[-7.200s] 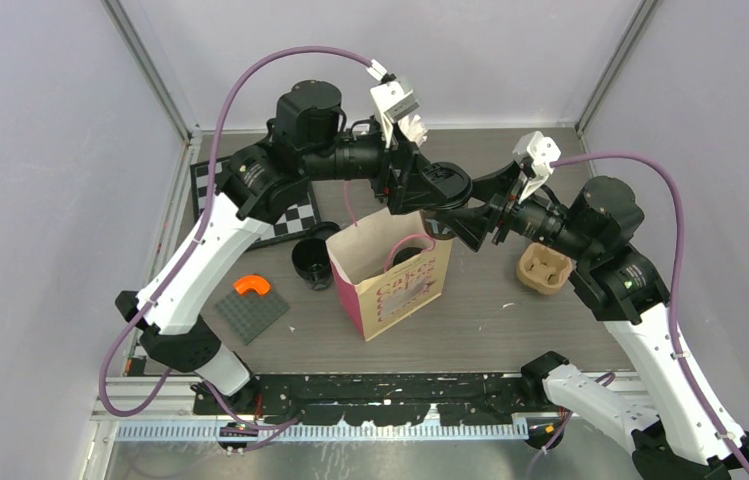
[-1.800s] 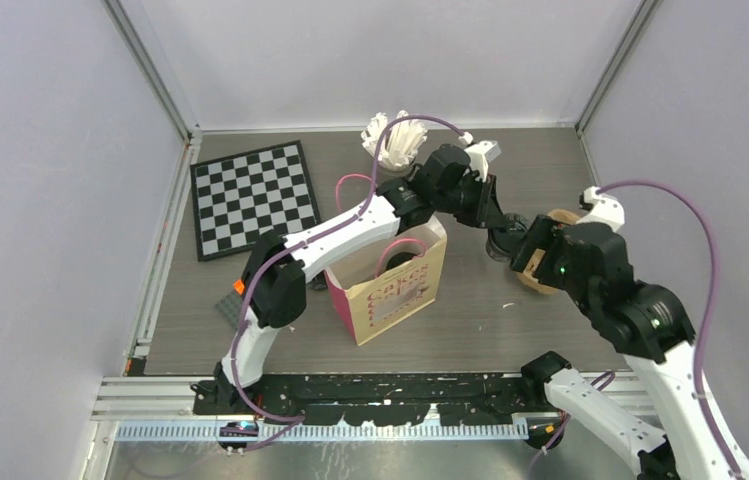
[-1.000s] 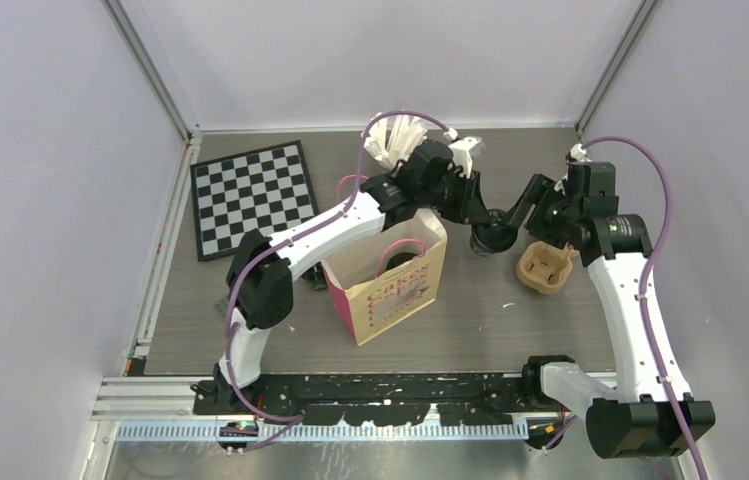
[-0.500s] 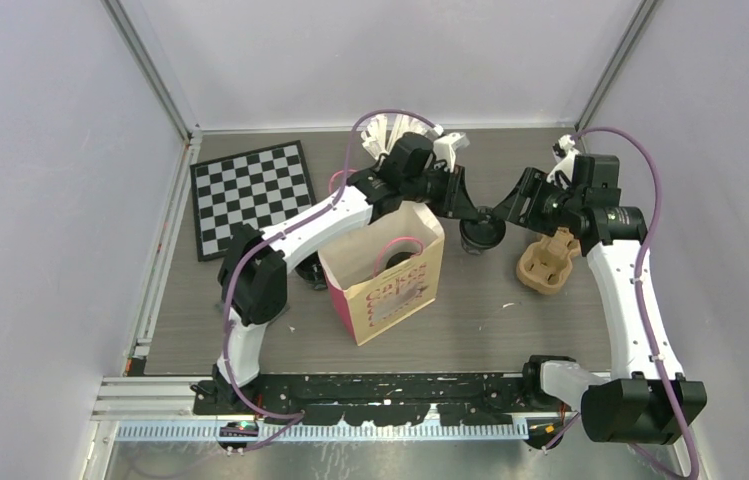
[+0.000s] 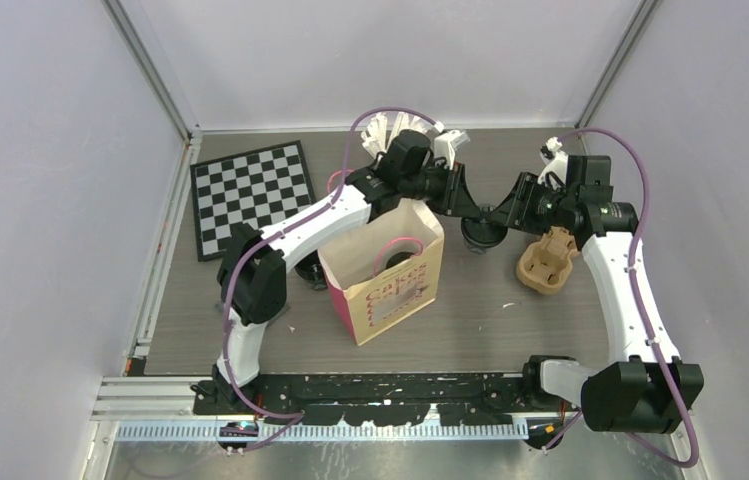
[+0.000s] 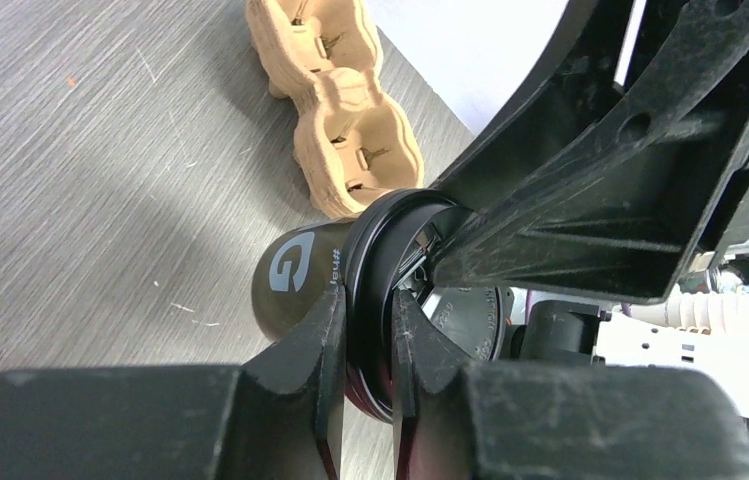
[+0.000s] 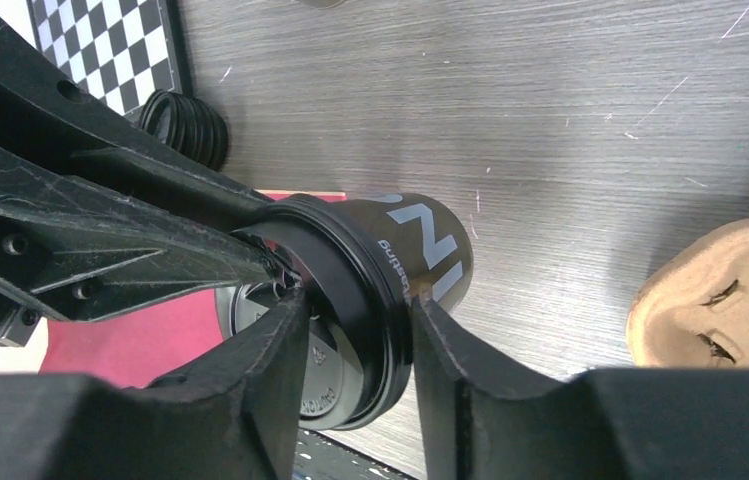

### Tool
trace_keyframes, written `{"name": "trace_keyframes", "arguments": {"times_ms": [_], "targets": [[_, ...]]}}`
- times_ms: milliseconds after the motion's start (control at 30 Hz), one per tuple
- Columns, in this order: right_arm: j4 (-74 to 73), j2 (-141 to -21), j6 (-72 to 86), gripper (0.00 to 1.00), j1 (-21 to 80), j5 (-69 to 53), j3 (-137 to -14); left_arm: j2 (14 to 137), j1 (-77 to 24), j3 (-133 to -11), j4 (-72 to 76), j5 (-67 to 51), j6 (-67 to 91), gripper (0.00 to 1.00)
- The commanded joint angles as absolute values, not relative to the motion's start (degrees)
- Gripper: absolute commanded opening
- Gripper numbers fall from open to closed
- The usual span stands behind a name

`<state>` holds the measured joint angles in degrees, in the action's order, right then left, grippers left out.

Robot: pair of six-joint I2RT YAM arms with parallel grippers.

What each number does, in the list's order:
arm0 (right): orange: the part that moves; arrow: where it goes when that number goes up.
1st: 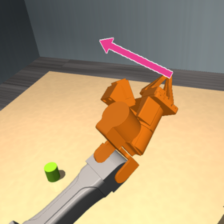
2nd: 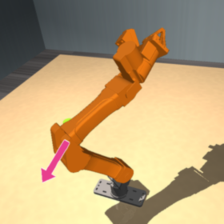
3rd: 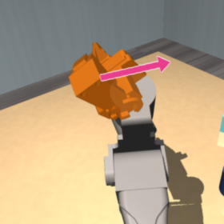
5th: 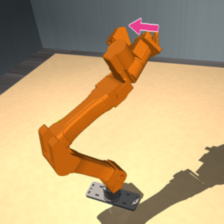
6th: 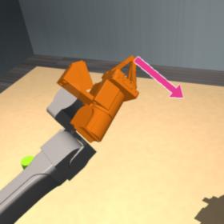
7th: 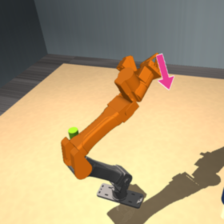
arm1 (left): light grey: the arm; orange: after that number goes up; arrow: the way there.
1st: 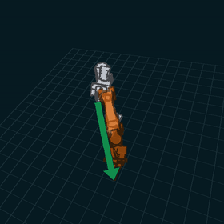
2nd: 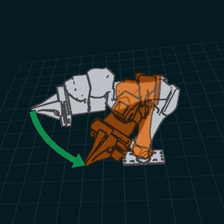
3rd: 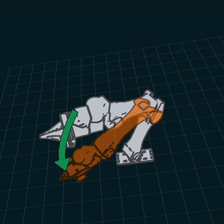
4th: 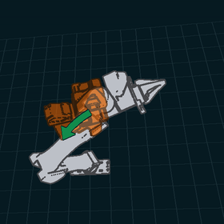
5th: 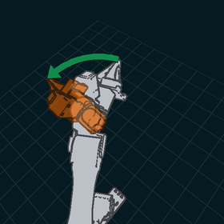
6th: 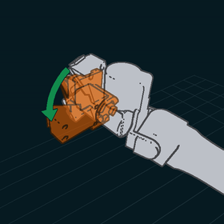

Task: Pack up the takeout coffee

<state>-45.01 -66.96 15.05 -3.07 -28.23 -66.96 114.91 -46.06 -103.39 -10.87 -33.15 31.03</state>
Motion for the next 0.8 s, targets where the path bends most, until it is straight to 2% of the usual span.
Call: {"name": "trace_keyframes", "arguments": {"times_ms": [0, 167, 600, 767], "targets": [[-43.07, -67.64, 13.92, 0.4, -3.08, -29.49, -67.5, 111.25, -46.05, -103.65, -7.33, -35.67, 31.24, 0.15], [-42.06, -66.7, 14.29, 0.35, -3.08, -29.22, -65.93, 111.6, -46.05, -104.18, -9.04, -34.08, 31.61, 0.22], [-32.58, -69.02, 14.78, 0.33, -3.08, -29.71, -59.48, 112.02, -45.69, -106.25, -12.54, -27.5, 33.1, 0.51], [-27.69, -73.01, 14.29, 0.33, -3.57, -29.55, -58.17, 111.96, -45.18, -108.37, -14.14, -24.09, 34.15, 0.58]]}}
